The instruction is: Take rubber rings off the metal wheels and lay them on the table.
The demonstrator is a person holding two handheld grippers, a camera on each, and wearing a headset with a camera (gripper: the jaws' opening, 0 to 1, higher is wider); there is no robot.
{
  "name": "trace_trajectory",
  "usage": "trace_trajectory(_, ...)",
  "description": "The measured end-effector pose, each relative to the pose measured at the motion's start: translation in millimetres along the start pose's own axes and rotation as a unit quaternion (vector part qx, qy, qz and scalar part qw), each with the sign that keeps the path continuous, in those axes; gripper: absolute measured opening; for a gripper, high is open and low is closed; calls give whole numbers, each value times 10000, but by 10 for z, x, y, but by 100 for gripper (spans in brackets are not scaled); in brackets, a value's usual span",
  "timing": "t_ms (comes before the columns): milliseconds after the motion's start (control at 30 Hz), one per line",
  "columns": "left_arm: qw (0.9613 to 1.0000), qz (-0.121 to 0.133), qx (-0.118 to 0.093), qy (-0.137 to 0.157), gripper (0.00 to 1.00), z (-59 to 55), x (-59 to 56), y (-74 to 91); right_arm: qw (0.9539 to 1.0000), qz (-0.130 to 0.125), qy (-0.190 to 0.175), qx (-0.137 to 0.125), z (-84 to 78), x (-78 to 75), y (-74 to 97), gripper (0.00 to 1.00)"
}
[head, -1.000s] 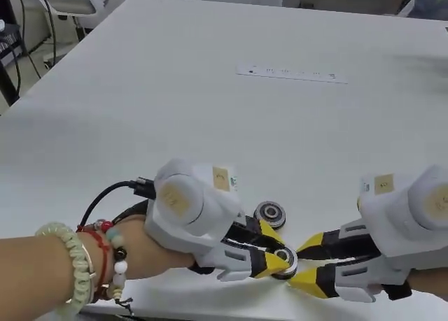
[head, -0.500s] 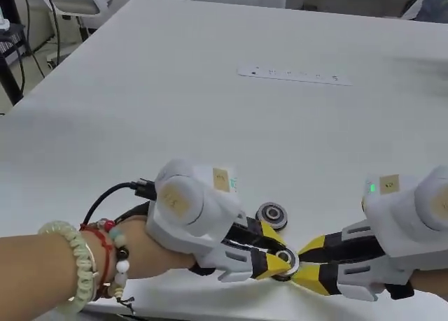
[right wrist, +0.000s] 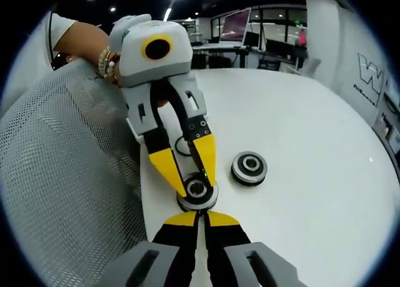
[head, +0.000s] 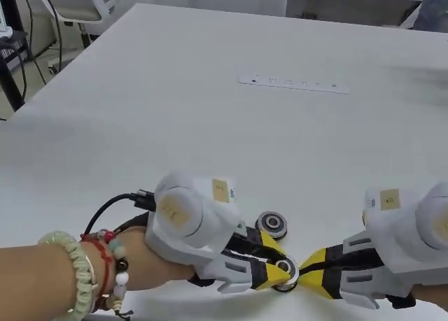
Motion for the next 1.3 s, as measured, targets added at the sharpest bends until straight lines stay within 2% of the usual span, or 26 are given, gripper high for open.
trace_trajectory(133, 10000, 7, 4, -6, 15, 0, 0, 0, 9998, -64, -160, 82, 1, -10, -2, 0)
trace_trajectory(167, 10000, 8, 5, -2, 15, -1, 0, -1, 9988, -66, -466, 134, -5, -4, 6, 0)
trace_trajectory(300, 10000, 2, 7, -15, 15, -2, 1, -3, 9937, 21, -1123, 28, -24, -38, 15, 0)
trace_trajectory(333, 10000, 4, 8, -25, 15, -3, 1, -3, 9899, 63, -1416, 4, -37, -50, 23, 0)
trace_trajectory(400, 10000, 8, 10, -48, 15, -5, 2, -1, 9855, 93, -1694, -101, -48, -79, 36, 0)
trace_trajectory(600, 10000, -1, 13, -64, 15, -4, 1, -2, 9656, 355, -2551, -365, -44, -98, 79, 0)
trace_trajectory(633, 10000, 1, 14, -64, 15, -4, 0, -2, 9608, 413, -2703, -461, -44, -100, 91, 0)
trace_trajectory(667, 10000, 2, 16, -63, 15, -4, -1, -2, 9581, 410, -2787, -520, -42, -107, 98, 0)
trace_trajectory(733, 10000, 12, 17, -52, 15, -4, 0, -3, 9468, 519, -3096, -713, -9, -114, 124, 0)
trace_trajectory(767, 10000, 13, 15, -41, 15, -4, 1, -4, 9504, 454, -3019, -596, -50, -121, 110, 0)
trace_trajectory(800, 10000, 13, 17, -50, 15, -4, 0, -5, 9507, 462, -3006, -606, -35, -105, 104, 0)
trace_trajectory(867, 10000, 20, 29, -62, 15, -3, -2, -5, 9467, 513, -3114, -645, 1, -84, 105, 0)
trace_trajectory(967, 10000, 22, 53, -73, 14, 0, -2, -4, 9476, 507, -3093, -622, 19, -67, 98, 0)
trace_trajectory(1067, 10000, 0, 52, -82, 14, -3, -8, -1, 9432, 546, -3217, -625, 30, -48, 100, 0)
trace_trajectory(1200, 9999, 10, 60, -120, 14, -2, -10, -3, 9444, 569, -3182, -610, 49, -25, 97, 0)
trace_trajectory(1300, 9999, 15, 65, -115, 14, -3, -8, -3, 9420, 608, -3240, -630, 57, -21, 97, 0)
Point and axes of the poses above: the centre of the closed fingertips' face, and the gripper's own axes: y roughly backward along the fingers, x roughly to its left, z roughly out of its top, the point moved 5 cm from there along y, roughly backward along the fingers, and after that the axes turned 2 degrees about -y, right-handed, at the moved point
